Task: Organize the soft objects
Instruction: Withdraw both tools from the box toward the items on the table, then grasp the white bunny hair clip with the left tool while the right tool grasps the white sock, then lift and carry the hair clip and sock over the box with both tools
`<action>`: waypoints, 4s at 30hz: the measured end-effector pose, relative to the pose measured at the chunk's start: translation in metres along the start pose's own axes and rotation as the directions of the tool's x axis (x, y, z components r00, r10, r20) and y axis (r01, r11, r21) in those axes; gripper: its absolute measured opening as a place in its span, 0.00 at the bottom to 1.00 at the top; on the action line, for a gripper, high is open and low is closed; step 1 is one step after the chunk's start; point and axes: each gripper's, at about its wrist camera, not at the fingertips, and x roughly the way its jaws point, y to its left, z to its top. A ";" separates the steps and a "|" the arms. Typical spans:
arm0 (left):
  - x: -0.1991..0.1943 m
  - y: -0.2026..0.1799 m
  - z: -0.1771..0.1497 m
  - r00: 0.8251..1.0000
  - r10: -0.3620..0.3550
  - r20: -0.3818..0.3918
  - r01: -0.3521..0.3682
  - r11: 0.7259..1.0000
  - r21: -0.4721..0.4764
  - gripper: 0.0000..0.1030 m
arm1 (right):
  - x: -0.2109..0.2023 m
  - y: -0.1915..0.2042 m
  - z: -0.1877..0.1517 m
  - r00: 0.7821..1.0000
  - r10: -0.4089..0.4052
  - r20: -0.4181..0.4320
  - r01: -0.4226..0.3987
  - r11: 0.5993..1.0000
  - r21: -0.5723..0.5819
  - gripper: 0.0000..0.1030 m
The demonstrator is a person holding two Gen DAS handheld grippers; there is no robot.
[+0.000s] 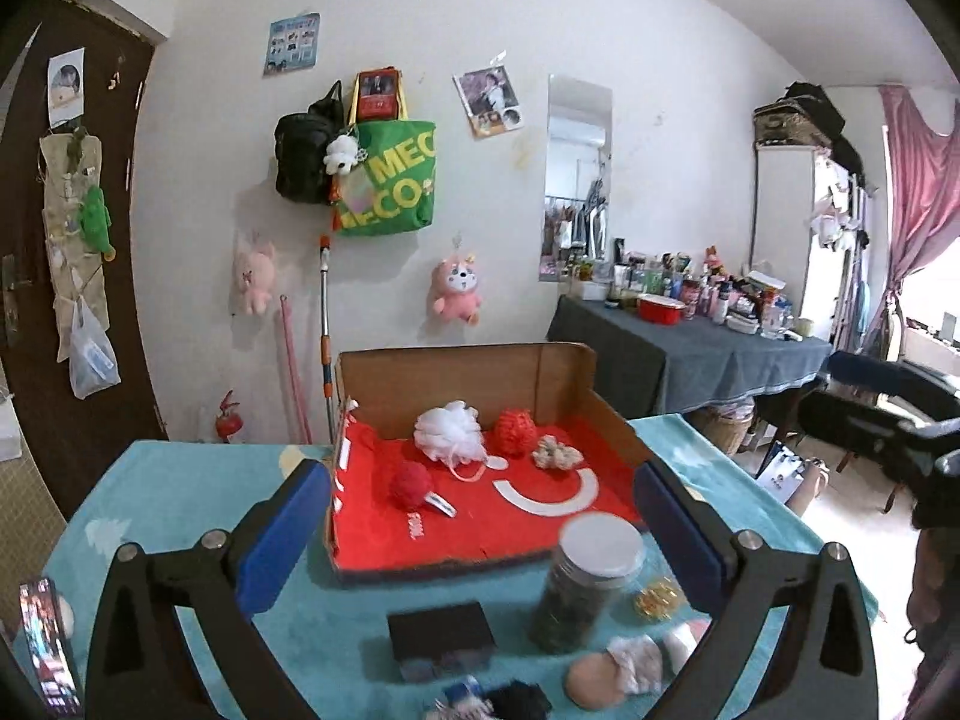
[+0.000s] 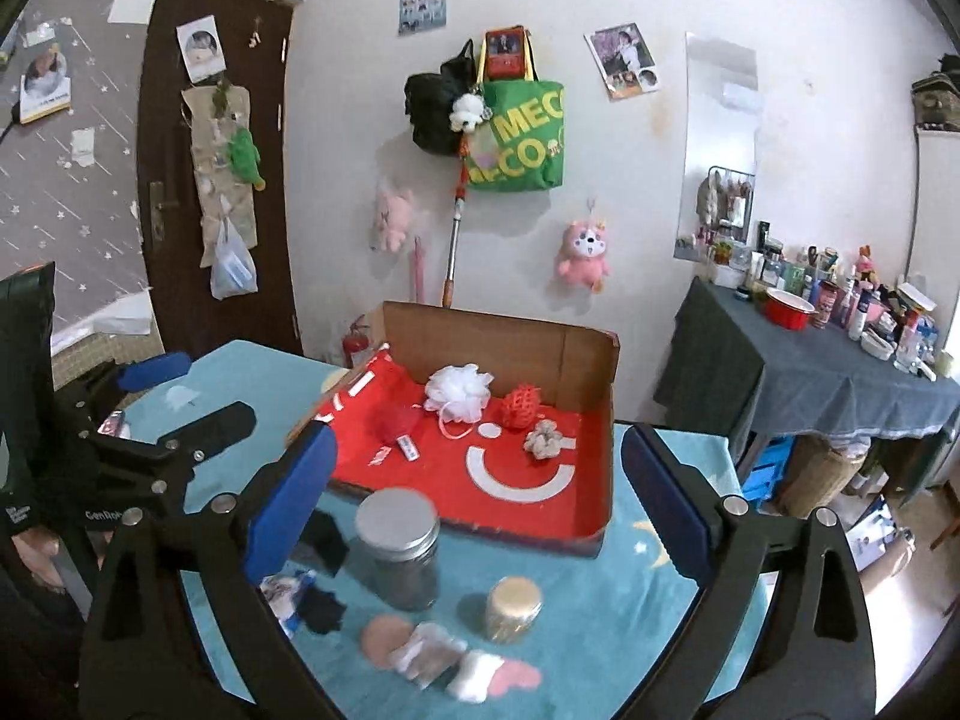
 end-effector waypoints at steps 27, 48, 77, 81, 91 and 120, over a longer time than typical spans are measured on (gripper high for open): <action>0.005 -0.028 -0.140 0.994 0.041 -0.104 -0.042 0.999 -0.012 1.00 | -0.002 0.024 -0.159 0.985 -0.169 -0.019 0.170 0.981 0.092 0.95; 0.030 0.001 -0.165 0.969 0.095 -0.227 -0.109 0.993 -0.046 1.00 | 0.038 0.009 -0.202 0.971 -0.135 -0.199 0.168 0.973 0.160 0.95; 0.045 0.013 -0.158 0.945 -0.038 -0.325 0.033 0.999 -0.023 0.17 | 0.065 -0.016 -0.194 0.963 0.100 -0.249 -0.033 0.965 0.261 0.18; 0.047 0.011 -0.155 0.942 -0.061 -0.331 0.056 0.998 -0.025 0.17 | 0.063 -0.007 -0.187 0.965 0.129 -0.230 -0.071 0.967 0.246 0.18; 0.048 0.029 -0.169 0.929 -0.046 -0.368 0.024 0.998 -0.066 0.65 | 0.064 -0.008 -0.196 0.953 0.155 -0.261 -0.086 0.962 0.258 0.18; 0.046 0.021 -0.172 0.918 -0.143 -0.371 0.125 0.989 -0.073 0.39 | 0.062 -0.010 -0.209 0.955 0.141 -0.262 -0.079 0.970 0.231 0.18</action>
